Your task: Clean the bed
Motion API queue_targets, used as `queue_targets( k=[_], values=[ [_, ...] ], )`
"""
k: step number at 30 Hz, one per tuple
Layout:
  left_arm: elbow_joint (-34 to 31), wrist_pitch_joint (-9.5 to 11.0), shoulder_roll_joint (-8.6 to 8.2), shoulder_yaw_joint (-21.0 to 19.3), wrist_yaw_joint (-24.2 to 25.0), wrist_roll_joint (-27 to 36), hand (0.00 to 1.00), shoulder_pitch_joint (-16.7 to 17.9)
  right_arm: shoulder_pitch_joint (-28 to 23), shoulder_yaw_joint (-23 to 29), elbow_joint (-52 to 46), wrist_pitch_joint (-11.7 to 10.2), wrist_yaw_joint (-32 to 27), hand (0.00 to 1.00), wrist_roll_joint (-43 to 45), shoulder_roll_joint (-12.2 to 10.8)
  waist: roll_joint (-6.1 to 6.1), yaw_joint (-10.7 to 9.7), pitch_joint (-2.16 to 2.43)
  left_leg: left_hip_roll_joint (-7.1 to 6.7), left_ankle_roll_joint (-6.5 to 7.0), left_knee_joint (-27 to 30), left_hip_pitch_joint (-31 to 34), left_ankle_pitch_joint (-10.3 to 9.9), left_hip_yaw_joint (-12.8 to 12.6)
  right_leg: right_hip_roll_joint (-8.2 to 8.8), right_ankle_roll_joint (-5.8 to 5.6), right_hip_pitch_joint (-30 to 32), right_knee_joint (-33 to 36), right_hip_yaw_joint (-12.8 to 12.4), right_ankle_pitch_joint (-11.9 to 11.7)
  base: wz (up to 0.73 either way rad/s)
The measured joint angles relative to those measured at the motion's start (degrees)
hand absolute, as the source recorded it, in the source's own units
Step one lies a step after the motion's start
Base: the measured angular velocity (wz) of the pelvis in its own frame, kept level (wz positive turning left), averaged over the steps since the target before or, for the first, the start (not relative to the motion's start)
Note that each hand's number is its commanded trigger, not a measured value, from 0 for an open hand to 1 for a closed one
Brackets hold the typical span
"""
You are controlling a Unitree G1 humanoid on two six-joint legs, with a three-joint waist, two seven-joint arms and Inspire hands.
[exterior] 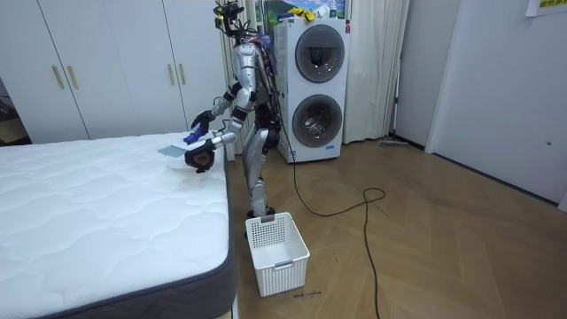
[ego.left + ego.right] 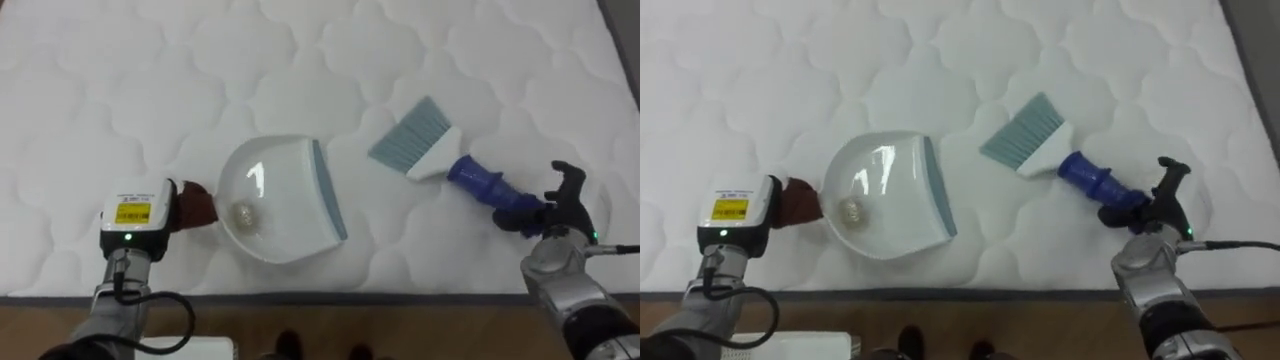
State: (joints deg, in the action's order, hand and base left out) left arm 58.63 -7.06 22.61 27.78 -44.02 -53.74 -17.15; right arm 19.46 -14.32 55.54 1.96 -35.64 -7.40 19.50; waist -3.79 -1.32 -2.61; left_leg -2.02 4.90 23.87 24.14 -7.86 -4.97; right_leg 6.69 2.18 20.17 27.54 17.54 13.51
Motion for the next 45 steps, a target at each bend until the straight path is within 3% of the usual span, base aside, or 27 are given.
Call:
queue_targets(
  k=[3,6,11,15,19,21,23,25,30,33,37,40,43,45],
  values=[
    [-0.11,0.03,0.06,-1.38,0.13,-0.44,1.0,2.2,-3.05,0.42,-0.12,0.01,0.02,0.0,0.06,0.0,-0.25,0.01,0.95,0.41,-0.12,-1.36,-2.59,-0.07,0.29,-1.27,-0.3,-3.5,-3.71,-0.01,-1.13,0.0],
    [-0.72,0.63,0.02,-4.0,0.25,-0.99,1.0,3.9,-5.79,1.94,-2.59,0.01,0.03,0.0,-1.35,-0.01,-0.07,0.05,1.54,0.6,-0.13,-2.74,-5.08,-0.08,0.4,-2.13,-0.63,-6.81,-6.96,-0.05,-2.28,-0.01],
    [-2.87,0.87,0.05,-6.15,0.81,-0.95,1.0,5.25,-6.22,2.15,-5.33,-0.24,0.21,0.0,-2.48,0.0,0.66,0.07,2.21,0.51,-0.12,-5.13,-8.63,-0.08,0.65,-2.7,-1.01,-10.88,-10.31,-0.23,-3.47,0.02],
    [-6.65,1.62,-0.03,-8.23,1.05,-0.99,1.0,9.39,-8.57,2.27,-10.13,-0.69,1.61,0.0,-3.93,-0.04,1.28,0.3,2.65,0.26,-0.16,-6.88,-11.9,-0.07,0.94,-2.86,-1.19,-14.44,-12.24,0.06,-3.71,0.04],
    [-8.82,1.72,-0.31,-9.65,3.27,-1.3,1.0,10.98,-8.8,2.31,-11.73,-0.7,1.92,0.0,-4.27,-0.04,1.57,0.2,2.67,0.04,-0.4,-6.32,-12.12,-0.14,2.5,-3.11,-1.2,-16.39,-13.04,2.06,-3.7,0.28],
    [-12.4,1.28,-0.91,-9.7,5.51,-2.19,1.0,11.44,-9.27,2.31,-11.89,-0.69,1.92,0.0,-5.74,-0.09,1.68,0.01,2.59,0.02,-0.42,-5.06,-11.74,-0.33,3.19,-2.85,-1.28,-17.83,-13.22,4.78,-3.38,0.59],
    [-14.98,0.85,-1.63,-9.65,7.43,-2.11,1.0,11.4,-9.3,2.31,-12.9,-0.65,1.93,0.0,-6.64,-0.15,2.01,-0.07,2.48,0.4,-0.12,-3.89,-11.04,-0.65,1.58,-2.76,-1.28,-18.46,-13.17,5.73,-2.57,0.63],
    [-16.48,0.81,-2.16,-9.55,9.63,-2.13,1.0,10.88,-9.35,2.31,-14.9,-0.65,1.94,0.0,-8.0,-0.13,2.83,-0.35,2.09,0.8,0.12,-2.51,-10.56,-1.03,0.58,-2.74,-1.41,-19.2,-12.91,7.21,-2.12,0.52],
    [-17.3,0.01,-2.2,-9.65,14.07,-2.23,1.0,8.42,-9.59,2.15,-19.94,-0.7,1.99,0.0,-8.11,-0.15,3.72,-0.16,2.09,0.38,0.5,-2.13,-10.86,-0.95,0.3,-1.99,-2.05,-21.23,-12.71,10.85,-0.96,0.38],
    [-17.3,0.19,-1.99,-9.69,16.48,-2.23,1.0,7.03,-9.54,2.15,-20.6,-1.01,4.19,0.0,-10.83,-0.15,3.76,0.03,2.07,0.09,0.7,-2.33,-11.05,-0.97,0.19,-1.95,-2.43,-22.15,-13.0,11.2,-0.78,0.37],
    [-17.26,1.3,-1.99,-10.96,17.49,-2.13,1.0,6.75,-9.6,2.09,-21.52,-1.02,8.69,0.0,-14.97,-0.28,3.88,0.2,2.04,-0.66,1.12,-2.57,-11.17,-1.25,0.71,-1.63,-2.99,-22.35,-11.48,10.78,-0.04,0.29],
    [-17.25,2.57,-2.0,-11.94,17.49,-2.11,1.0,6.73,-9.61,2.13,-22.09,-1.06,11.86,0.0,-17.22,-0.31,4.04,-0.02,1.95,-1.17,1.4,-2.61,-12.05,-1.48,2.49,-0.99,-3.31,-22.29,-8.01,9.04,0.15,0.4],
    [-16.82,3.97,-2.31,-11.92,17.61,-2.18,1.0,6.73,-9.84,2.17,-22.09,-1.35,14.56,0.0,-17.06,-0.44,4.5,-0.65,1.53,-2.21,1.81,-1.84,-13.47,-2.03,5.88,-0.55,-3.67,-21.63,-1.96,5.85,0.38,0.59],
    [-16.4,4.6,-3.04,-11.86,17.93,-2.07,1.0,6.74,-11.57,2.4,-22.36,-1.81,16.59,0.0,-17.02,-0.72,4.67,-1.15,1.21,-3.38,1.88,-2.28,-14.32,-2.01,10.39,-1.2,-4.05,-18.54,1.15,-1.44,2.46,0.89]
  ],
)
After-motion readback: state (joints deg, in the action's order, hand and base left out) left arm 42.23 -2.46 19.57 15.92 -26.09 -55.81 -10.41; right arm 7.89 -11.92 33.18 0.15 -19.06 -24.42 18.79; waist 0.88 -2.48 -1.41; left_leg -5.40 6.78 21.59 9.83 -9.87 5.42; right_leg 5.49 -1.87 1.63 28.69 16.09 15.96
